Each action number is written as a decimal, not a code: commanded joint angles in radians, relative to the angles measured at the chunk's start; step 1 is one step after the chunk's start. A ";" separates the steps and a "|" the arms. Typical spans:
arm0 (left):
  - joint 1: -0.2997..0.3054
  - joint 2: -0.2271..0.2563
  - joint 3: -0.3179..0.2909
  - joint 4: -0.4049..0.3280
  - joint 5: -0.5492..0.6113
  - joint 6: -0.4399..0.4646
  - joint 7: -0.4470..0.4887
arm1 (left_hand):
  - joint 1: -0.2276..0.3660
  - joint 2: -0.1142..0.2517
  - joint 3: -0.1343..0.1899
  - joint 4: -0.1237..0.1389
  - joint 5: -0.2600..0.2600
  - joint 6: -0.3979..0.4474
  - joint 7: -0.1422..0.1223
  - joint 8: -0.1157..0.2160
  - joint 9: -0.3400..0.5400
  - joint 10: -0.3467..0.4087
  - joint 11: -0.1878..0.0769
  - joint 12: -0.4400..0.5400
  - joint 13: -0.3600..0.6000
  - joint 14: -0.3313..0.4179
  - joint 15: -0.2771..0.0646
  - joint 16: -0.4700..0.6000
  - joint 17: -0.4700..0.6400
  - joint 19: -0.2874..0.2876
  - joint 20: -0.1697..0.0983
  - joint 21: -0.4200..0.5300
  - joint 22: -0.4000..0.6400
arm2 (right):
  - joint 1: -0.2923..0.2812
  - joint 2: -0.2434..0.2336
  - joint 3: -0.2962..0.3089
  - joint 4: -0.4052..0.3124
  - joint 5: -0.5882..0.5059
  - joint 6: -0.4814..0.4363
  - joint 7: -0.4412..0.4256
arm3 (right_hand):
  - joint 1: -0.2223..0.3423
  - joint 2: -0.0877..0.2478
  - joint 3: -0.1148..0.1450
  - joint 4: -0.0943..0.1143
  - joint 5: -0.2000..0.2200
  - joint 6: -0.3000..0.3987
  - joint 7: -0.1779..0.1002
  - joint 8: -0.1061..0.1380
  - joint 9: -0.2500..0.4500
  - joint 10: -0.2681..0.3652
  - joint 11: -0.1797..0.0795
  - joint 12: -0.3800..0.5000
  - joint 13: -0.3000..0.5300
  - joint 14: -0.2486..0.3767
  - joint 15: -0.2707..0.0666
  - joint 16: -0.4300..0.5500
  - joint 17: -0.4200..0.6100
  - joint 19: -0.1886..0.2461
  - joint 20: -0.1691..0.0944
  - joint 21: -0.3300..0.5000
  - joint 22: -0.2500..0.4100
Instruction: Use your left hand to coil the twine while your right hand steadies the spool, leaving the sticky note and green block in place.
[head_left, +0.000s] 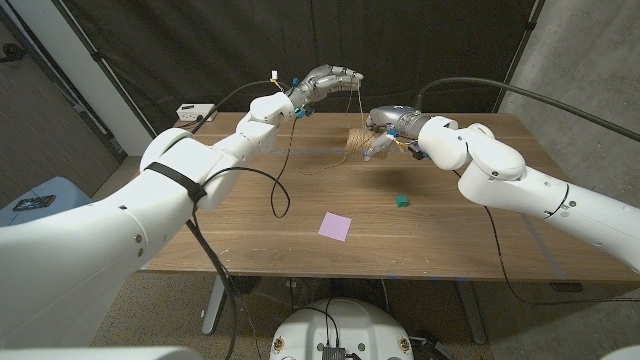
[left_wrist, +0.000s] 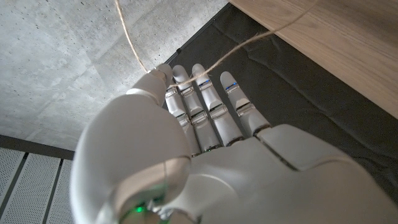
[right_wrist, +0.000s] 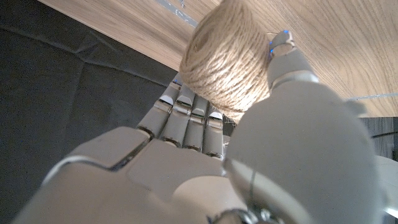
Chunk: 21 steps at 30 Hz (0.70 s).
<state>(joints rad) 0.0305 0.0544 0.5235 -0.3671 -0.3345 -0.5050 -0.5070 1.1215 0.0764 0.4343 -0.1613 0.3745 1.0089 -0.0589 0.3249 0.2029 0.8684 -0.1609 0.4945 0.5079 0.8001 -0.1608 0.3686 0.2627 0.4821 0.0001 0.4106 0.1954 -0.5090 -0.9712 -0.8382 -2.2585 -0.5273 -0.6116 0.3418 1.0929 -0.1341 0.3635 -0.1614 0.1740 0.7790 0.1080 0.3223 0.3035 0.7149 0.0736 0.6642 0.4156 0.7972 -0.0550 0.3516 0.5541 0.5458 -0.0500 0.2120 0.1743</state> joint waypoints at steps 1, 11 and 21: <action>-0.012 -0.007 0.022 0.008 0.011 0.064 0.049 | 0.003 0.006 -0.005 -0.001 0.004 0.007 0.002 -0.001 0.004 0.009 0.003 -0.004 0.004 0.008 0.000 -0.001 0.003 -0.004 0.000 0.006 0.000 | -0.026 -0.030 0.047 -0.037 0.052 0.031 -0.022 | 0.122 0.146 0.000 0.003 0.004 0.178 -0.164 0.007 0.003 0.177 -0.172 0.007 0.002 0.042 -0.168 -0.001 0.003 0.006 -0.015 -0.003 0.004; -0.020 -0.011 0.040 0.011 0.011 0.117 0.083 | 0.002 0.006 -0.005 0.000 0.005 0.009 0.002 -0.001 0.004 0.009 0.001 -0.007 0.007 0.009 0.000 -0.003 0.002 -0.004 -0.001 0.007 0.000 | -0.043 -0.056 0.085 -0.061 0.098 0.053 -0.032 | 0.123 0.146 -0.002 0.003 0.004 0.178 -0.165 0.006 0.001 0.180 -0.168 0.007 0.003 0.044 -0.168 -0.003 0.005 0.006 -0.016 -0.003 0.004; -0.030 -0.013 0.060 0.013 0.011 0.168 0.121 | 0.002 0.005 -0.007 0.000 0.005 0.009 0.001 -0.002 0.004 0.009 0.003 -0.009 0.009 0.011 0.000 -0.003 0.003 -0.004 -0.001 0.009 0.000 | -0.055 -0.085 0.137 -0.089 0.167 0.090 -0.035 | 0.123 0.147 -0.004 0.003 0.005 0.179 -0.163 0.006 0.001 0.180 -0.170 0.006 0.004 0.046 -0.168 -0.005 0.006 0.006 -0.016 -0.004 0.004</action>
<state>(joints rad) 0.0110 0.0450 0.5629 -0.3569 -0.3245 -0.4093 -0.4376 1.1215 0.0763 0.4343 -0.1613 0.3745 1.0090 -0.0589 0.3249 0.2028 0.8720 -0.1571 0.4867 0.5124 0.8001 -0.1608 0.3686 0.2625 0.4821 0.0000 0.4144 0.1954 -0.5439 -1.0169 -0.7676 -2.3089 -0.4300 -0.5598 0.3143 1.0918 -0.1330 0.3607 -0.1640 0.1728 0.7842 0.1126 0.3193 0.3007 0.7176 0.0760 0.6656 0.4145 0.8013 -0.0554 0.3463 0.5541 0.5458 -0.0500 0.2120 0.1743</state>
